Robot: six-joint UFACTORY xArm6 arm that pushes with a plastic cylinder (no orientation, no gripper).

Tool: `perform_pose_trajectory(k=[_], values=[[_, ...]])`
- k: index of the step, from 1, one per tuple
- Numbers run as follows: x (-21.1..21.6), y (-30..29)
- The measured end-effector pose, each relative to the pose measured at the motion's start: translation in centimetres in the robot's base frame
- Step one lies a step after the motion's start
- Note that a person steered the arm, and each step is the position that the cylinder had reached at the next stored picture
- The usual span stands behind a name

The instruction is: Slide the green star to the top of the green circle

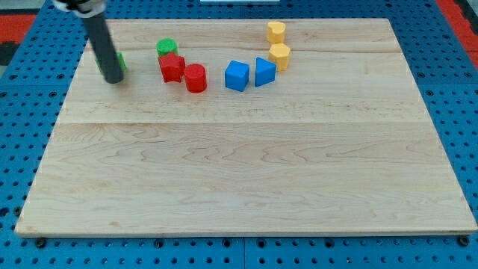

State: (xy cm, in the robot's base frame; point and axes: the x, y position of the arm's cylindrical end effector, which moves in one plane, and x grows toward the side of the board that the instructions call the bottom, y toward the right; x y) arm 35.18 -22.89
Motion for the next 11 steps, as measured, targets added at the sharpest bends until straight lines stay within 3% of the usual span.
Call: perform_pose_trajectory(k=[2, 3, 6, 7, 8, 11], values=[[-7.4, -1.2], [-7.6, -7.1], [-11.9, -5.7], [-11.2, -4.2], [-10.9, -7.5], [-10.4, 4.0]])
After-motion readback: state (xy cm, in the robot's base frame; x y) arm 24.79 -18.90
